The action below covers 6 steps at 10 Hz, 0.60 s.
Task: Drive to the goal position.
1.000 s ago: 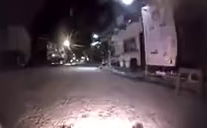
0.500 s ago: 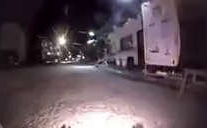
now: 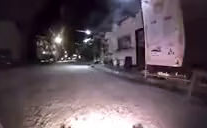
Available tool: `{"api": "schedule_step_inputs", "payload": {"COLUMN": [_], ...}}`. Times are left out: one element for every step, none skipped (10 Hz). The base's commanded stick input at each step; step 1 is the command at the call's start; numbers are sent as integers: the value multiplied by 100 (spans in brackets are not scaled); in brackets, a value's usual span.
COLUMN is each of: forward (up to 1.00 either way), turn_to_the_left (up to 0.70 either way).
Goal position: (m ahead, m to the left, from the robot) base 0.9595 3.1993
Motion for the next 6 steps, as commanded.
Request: {"api": "schedule_step_inputs", "payload": {"forward": [60,60,60,60,60,60], "turn_to_the_left": [-15,-15,-15,-15,-15,-15]}}
